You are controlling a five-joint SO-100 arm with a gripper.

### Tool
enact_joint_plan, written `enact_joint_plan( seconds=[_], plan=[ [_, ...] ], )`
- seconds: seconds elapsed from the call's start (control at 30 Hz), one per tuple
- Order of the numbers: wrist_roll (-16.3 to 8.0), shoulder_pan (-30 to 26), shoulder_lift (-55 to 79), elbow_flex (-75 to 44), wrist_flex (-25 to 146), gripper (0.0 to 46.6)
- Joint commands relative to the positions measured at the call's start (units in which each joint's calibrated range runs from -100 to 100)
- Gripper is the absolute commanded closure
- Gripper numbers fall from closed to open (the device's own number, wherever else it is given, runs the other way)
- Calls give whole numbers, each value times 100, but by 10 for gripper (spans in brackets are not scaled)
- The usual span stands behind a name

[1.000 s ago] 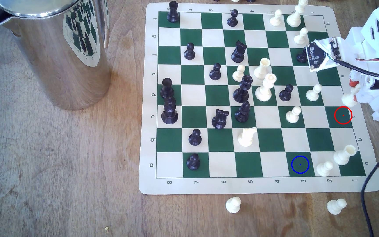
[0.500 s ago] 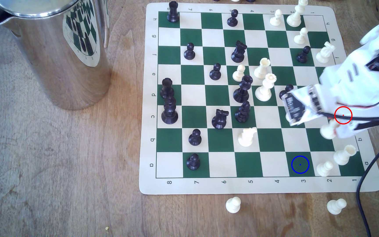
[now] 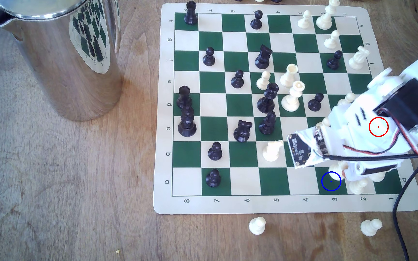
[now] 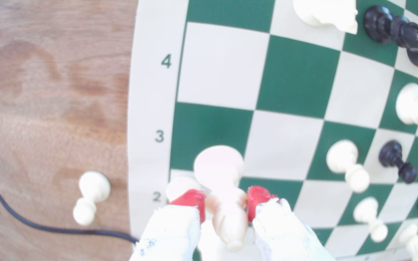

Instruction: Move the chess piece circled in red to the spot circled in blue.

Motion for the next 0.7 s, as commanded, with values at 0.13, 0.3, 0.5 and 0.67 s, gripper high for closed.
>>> enact_joint_plan(
  seconds=[0.13,0.3,0.5,0.67],
  plan=[
    [-20,11,175,-408,-344,444],
    [-15,-5,353,-390,-401,444],
    [20,11,463,-354,-417,444],
    [63,11,523,-354,-393,444]
  ],
)
